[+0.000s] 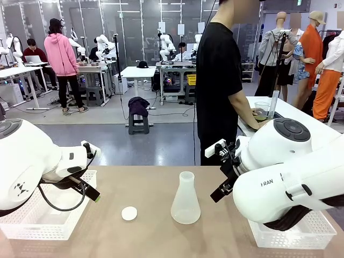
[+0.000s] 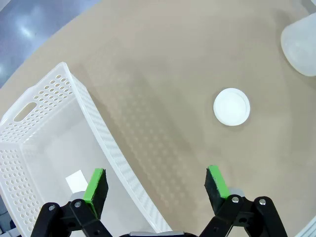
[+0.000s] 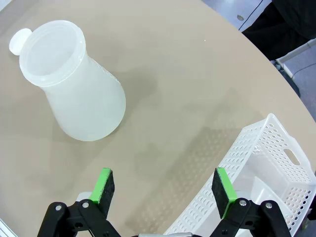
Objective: Prepare the solutions needed for the experiment.
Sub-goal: Pick up the Plastic Funnel and insert it into the Big flask.
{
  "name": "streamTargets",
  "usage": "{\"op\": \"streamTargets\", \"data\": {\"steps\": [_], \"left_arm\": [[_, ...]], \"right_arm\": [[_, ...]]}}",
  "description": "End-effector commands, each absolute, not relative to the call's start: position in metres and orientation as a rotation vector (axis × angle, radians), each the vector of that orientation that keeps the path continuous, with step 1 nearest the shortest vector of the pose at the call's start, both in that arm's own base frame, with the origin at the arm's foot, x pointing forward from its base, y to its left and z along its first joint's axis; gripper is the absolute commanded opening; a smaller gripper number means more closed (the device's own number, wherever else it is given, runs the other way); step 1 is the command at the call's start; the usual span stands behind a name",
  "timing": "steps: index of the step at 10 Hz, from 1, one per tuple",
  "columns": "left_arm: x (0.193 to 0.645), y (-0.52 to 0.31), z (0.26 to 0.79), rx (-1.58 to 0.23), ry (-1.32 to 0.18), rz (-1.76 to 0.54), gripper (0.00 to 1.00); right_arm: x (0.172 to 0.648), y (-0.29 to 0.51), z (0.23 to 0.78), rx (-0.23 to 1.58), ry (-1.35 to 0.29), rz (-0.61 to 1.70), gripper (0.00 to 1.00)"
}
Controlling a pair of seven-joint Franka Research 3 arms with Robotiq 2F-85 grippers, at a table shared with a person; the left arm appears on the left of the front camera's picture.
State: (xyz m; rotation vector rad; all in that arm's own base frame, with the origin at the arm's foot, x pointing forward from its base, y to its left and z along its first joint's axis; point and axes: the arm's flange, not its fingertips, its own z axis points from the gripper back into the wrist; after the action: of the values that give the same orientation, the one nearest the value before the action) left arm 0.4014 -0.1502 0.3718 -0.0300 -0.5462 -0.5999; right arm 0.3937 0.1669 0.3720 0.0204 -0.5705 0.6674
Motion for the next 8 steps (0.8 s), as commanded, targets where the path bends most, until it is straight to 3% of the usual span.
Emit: {"op": "streamTargets", "data": {"steps": [1,7,8], "left_arm": [[0.401,-0.15,0.372,-0.03,-0.546,-0.6,1.0],[0.397,-0.148,0.38,-0.053,-0.561,-0.603,1.0],[0.388,-0.145,0.393,-0.087,-0.581,-0.593,1.0]], "right_arm": [[0.394,0.167,0.372,0.022,-0.57,0.665,1.0],[0.394,0.167,0.372,0.02,-0.571,0.667,1.0],[0.386,0.167,0.389,0.092,-0.569,0.67,1.0]]}}
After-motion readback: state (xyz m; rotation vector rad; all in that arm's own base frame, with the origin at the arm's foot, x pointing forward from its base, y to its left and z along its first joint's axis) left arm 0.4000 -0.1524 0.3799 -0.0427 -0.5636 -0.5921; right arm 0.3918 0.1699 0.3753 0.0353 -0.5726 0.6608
